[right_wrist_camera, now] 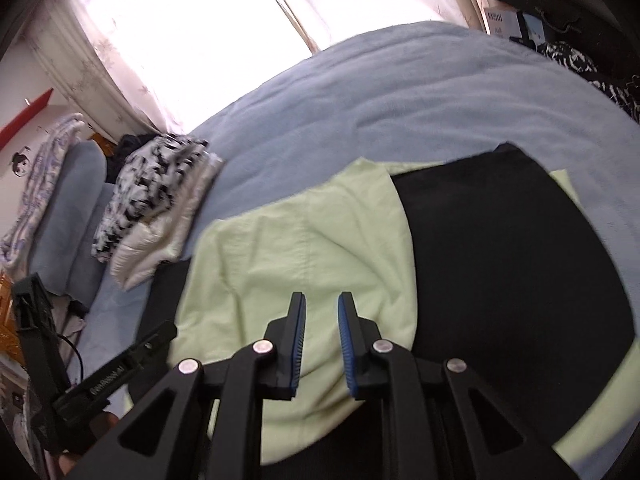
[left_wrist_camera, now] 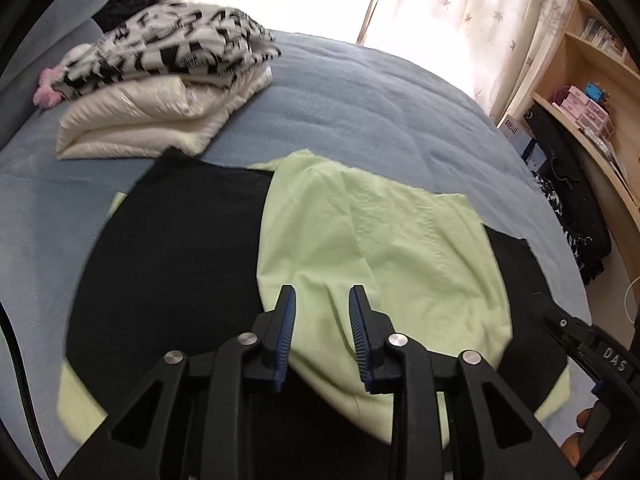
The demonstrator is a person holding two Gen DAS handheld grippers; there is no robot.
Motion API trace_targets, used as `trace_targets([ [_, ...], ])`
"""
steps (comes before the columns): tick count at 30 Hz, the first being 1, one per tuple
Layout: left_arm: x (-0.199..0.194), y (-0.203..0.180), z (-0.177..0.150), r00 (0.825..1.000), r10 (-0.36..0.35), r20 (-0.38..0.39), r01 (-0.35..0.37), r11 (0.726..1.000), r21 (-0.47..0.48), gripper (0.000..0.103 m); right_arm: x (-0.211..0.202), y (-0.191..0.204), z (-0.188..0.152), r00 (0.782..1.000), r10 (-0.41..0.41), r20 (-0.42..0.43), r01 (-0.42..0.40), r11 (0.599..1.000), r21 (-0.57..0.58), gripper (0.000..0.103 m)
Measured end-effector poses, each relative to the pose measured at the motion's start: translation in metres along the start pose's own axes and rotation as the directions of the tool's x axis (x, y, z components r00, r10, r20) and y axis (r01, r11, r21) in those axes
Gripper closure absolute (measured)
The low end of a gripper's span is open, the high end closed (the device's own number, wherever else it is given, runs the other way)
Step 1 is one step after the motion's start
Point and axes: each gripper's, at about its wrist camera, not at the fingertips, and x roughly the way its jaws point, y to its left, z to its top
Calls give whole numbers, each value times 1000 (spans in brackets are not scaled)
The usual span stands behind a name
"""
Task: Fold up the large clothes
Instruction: 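Release the green hood and press it flat with both grippers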
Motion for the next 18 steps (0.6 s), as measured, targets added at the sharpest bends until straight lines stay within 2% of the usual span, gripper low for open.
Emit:
trace_targets([
  [4, -40, -6, -7, 1000, 20, 23, -20, 1000, 24, 75, -42, 12, -4, 999, 21, 37, -21, 1000, 8, 77],
  [9, -87, -7, -20, 999, 20, 39, -21, 999, 28, 74, -89, 24, -12, 997, 25, 75, -25, 1000, -11, 75],
  [13, -120, -7, -33, 998, 31, 56, -33, 999, 39, 62, -122, 33, -21, 995, 25, 99, -22, 999, -30, 75],
  [18, -152, -7, -49, 997, 26, 77, -30, 998, 54, 61, -158, 40, -33, 992, 35, 120, -28, 998, -59, 75],
])
